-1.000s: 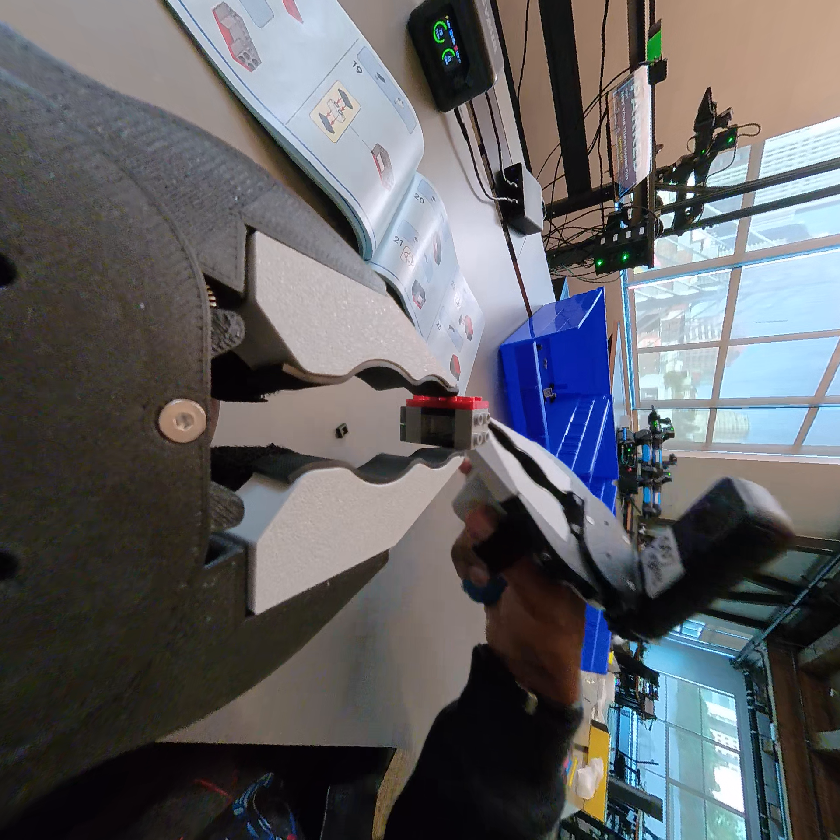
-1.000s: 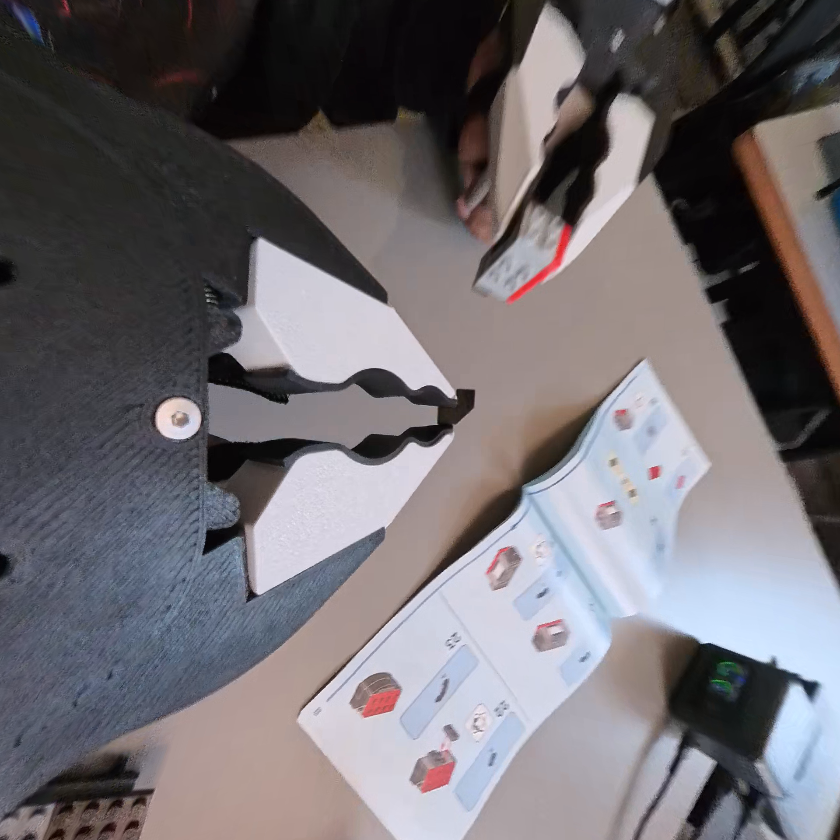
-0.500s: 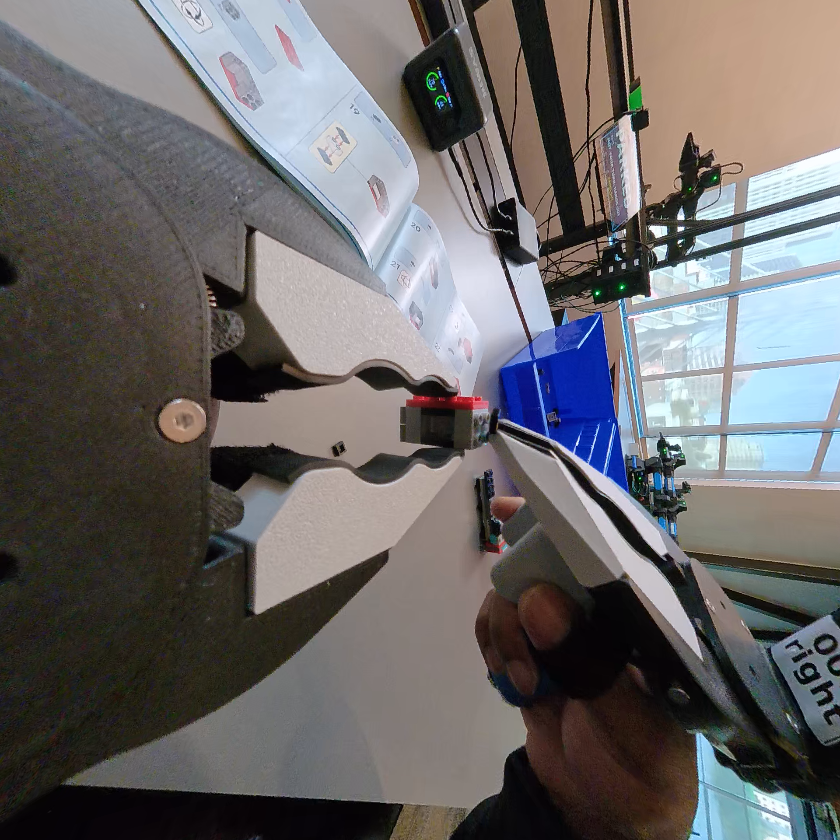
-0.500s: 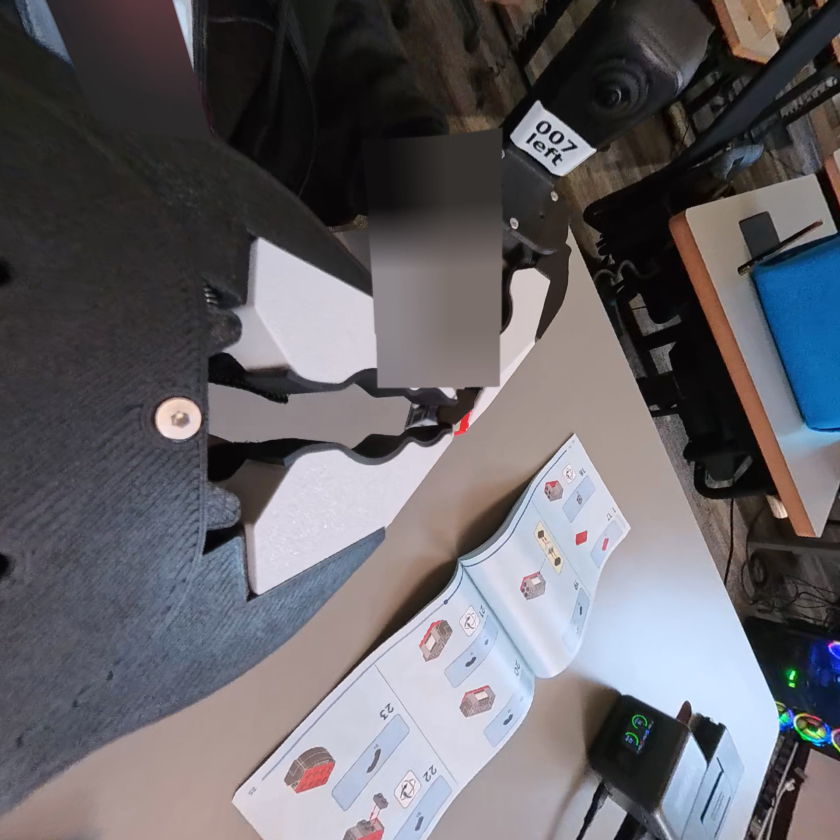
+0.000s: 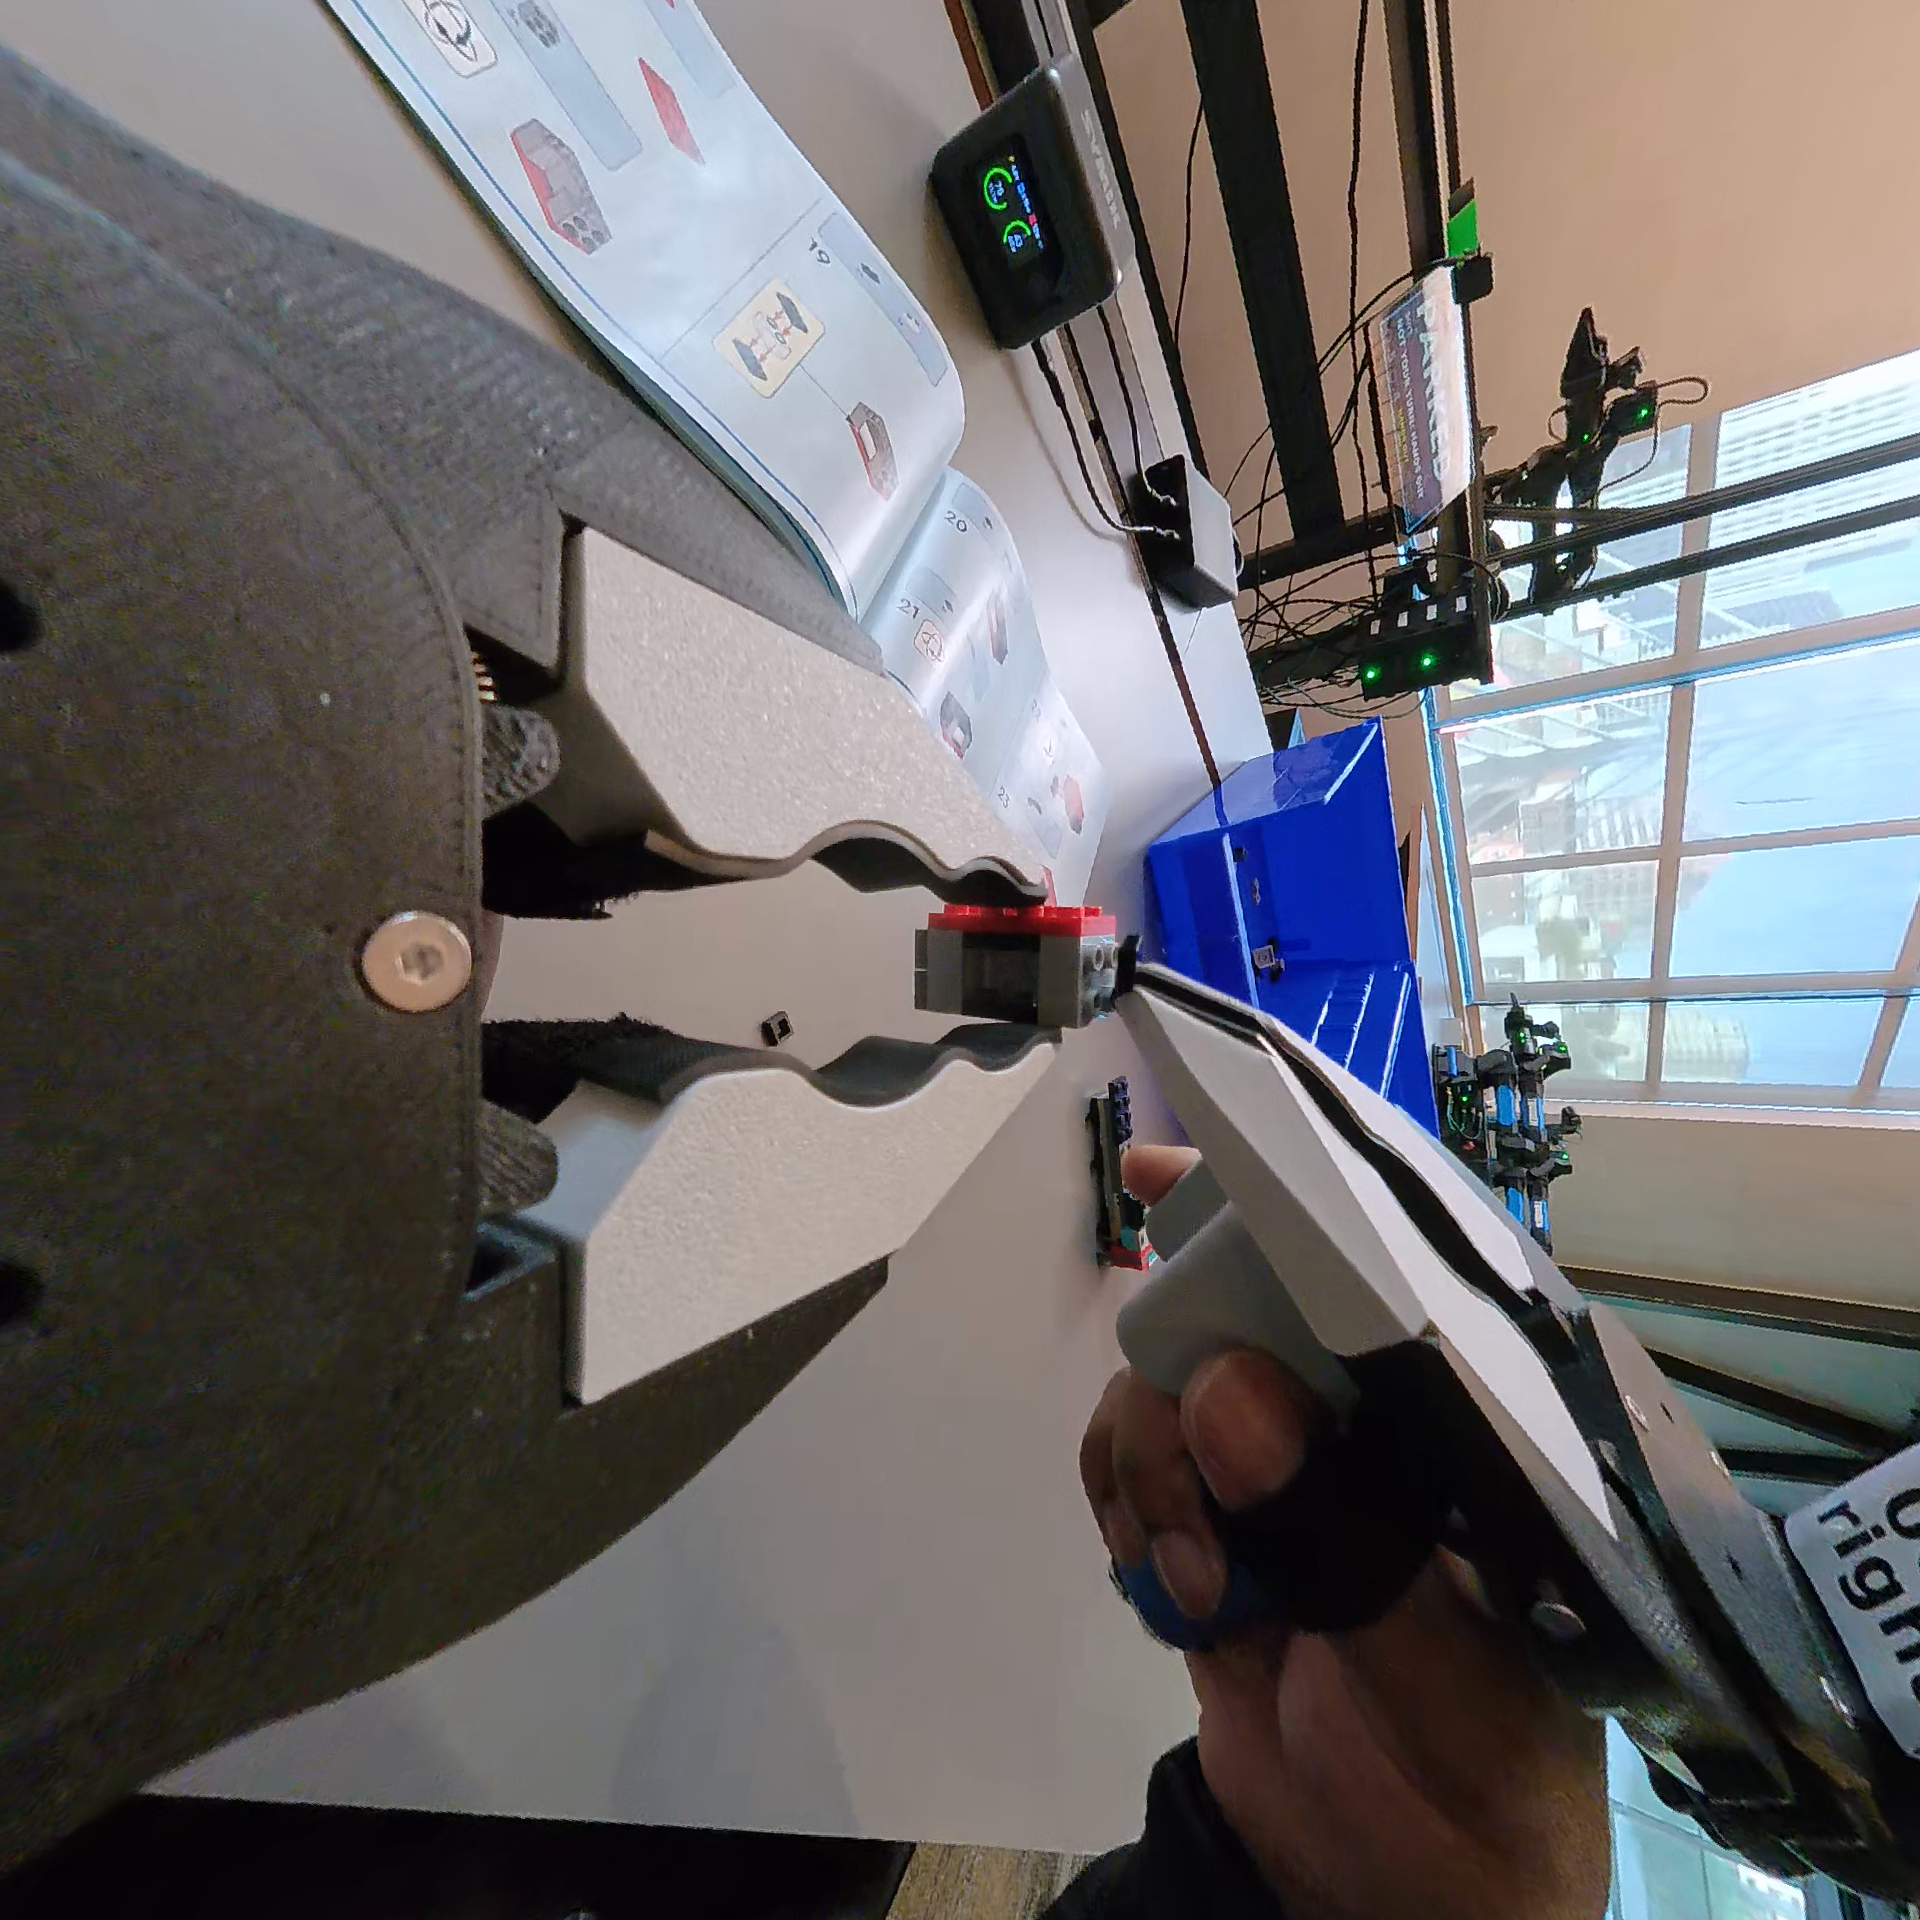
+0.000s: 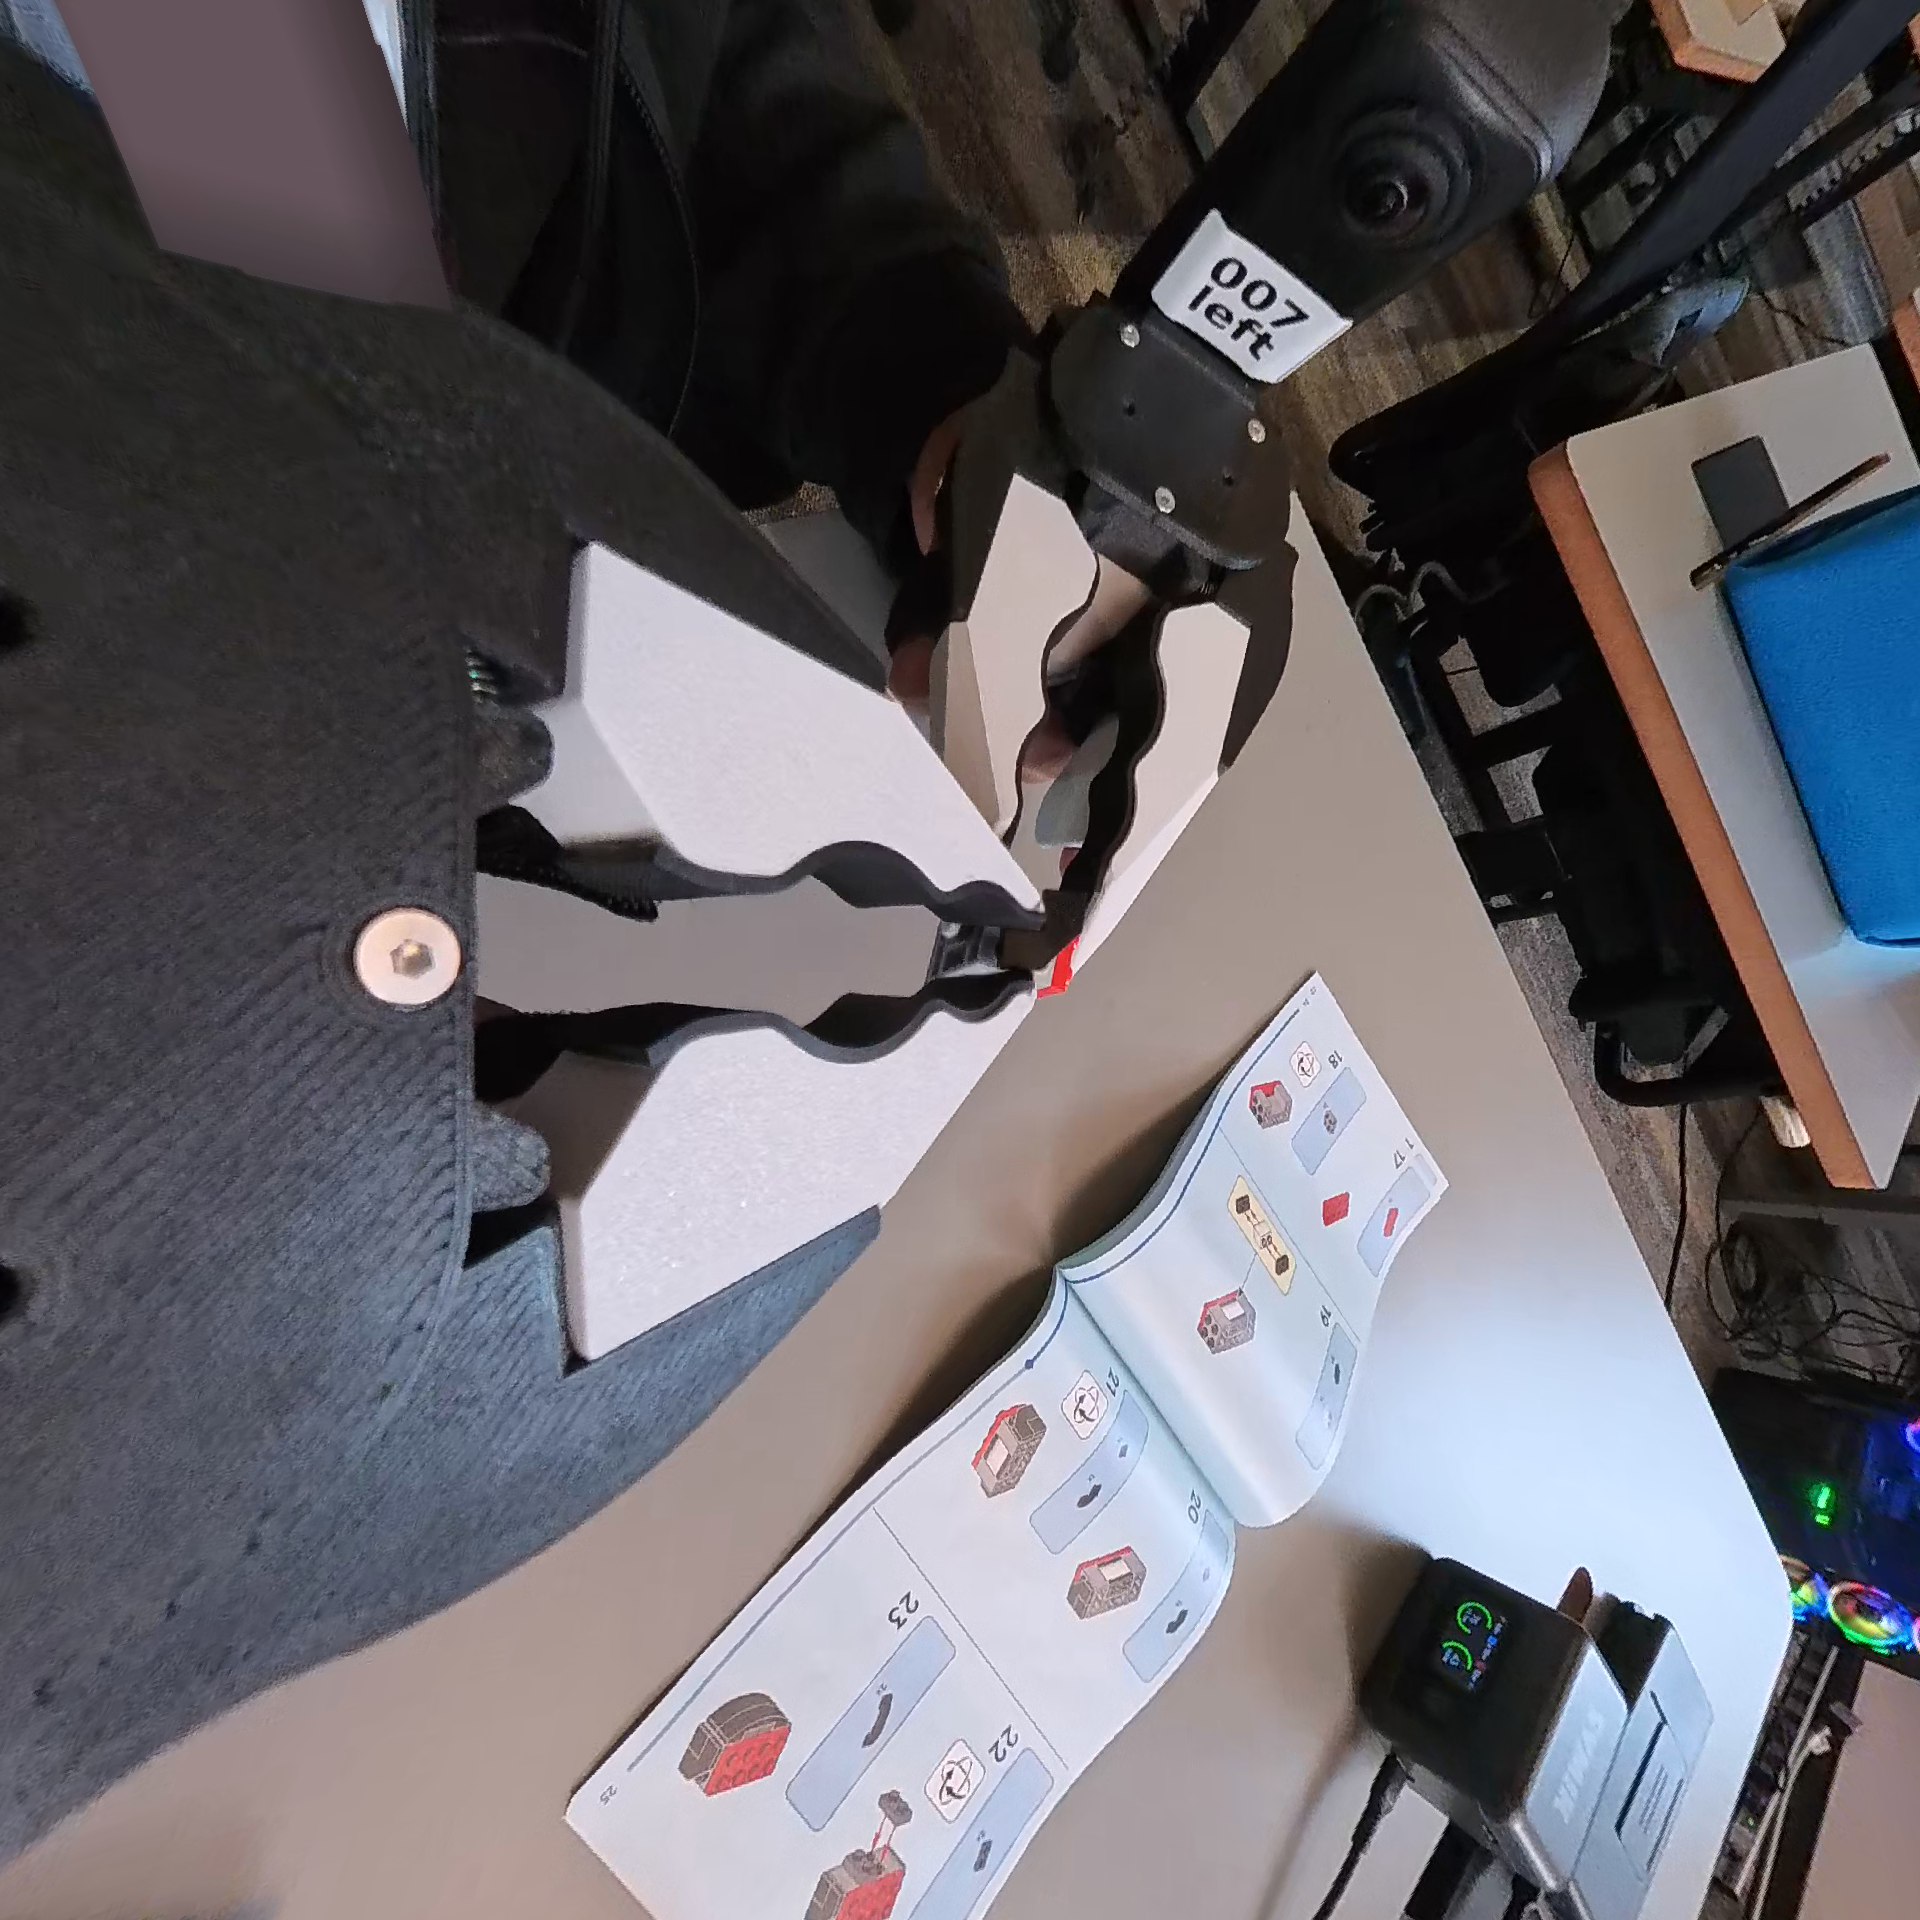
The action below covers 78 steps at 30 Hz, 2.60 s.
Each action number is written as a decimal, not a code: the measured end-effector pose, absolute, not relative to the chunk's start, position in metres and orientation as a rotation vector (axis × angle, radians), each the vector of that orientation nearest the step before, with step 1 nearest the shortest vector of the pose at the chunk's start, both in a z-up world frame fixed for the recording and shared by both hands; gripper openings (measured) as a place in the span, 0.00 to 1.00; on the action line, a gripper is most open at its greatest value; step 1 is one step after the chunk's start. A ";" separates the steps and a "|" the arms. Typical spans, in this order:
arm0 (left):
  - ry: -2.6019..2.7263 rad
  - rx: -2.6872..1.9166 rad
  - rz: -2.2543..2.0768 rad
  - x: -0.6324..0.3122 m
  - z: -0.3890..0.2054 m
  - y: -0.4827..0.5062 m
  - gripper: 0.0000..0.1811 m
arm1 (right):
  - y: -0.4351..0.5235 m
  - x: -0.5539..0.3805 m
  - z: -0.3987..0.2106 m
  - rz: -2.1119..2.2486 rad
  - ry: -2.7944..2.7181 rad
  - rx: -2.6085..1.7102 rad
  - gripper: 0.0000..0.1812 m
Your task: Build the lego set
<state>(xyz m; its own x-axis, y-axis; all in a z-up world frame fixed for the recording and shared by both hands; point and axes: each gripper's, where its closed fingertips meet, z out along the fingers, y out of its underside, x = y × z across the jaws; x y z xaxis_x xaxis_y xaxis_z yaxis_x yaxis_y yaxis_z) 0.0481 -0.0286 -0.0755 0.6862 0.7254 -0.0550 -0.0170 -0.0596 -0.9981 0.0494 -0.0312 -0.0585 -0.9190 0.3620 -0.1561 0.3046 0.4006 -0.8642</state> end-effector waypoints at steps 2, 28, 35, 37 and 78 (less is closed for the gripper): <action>-0.608 -1.523 0.670 0.048 -0.075 -0.028 0.12 | -0.031 0.049 -0.058 1.575 -2.579 -0.618 0.04; -0.599 -1.523 0.658 0.050 -0.074 -0.026 0.12 | -0.030 0.049 -0.058 1.617 -2.560 -0.691 0.08; -0.601 -1.513 0.644 0.051 -0.073 -0.026 0.12 | -0.021 0.045 -0.044 1.723 -2.506 -0.714 0.14; -0.607 -1.494 0.626 0.051 -0.071 -0.027 0.12 | -0.014 0.041 -0.036 1.797 -2.438 -0.631 0.17; -0.703 -1.481 0.602 0.050 -0.066 -0.035 0.12 | -0.052 0.049 -0.072 0.924 -1.507 0.792 0.25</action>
